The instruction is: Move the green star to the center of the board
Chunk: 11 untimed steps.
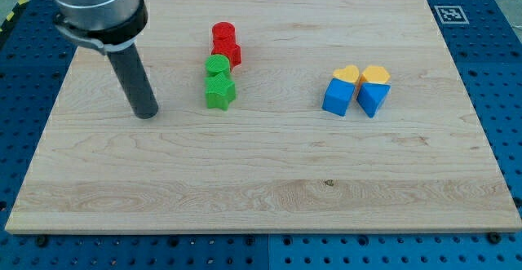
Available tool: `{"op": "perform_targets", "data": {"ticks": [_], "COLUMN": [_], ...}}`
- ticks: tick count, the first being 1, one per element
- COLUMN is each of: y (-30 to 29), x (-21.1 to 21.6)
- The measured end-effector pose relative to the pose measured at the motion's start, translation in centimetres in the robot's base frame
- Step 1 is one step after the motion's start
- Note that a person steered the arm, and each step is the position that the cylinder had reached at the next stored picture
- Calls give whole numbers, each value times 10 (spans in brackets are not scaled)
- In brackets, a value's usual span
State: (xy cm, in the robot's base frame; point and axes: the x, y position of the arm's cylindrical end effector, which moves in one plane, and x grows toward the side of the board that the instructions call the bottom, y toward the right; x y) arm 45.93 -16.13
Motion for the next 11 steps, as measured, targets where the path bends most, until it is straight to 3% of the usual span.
{"op": "perform_targets", "data": {"ticks": [4, 11], "y": [25, 84], "x": [-27, -29]}}
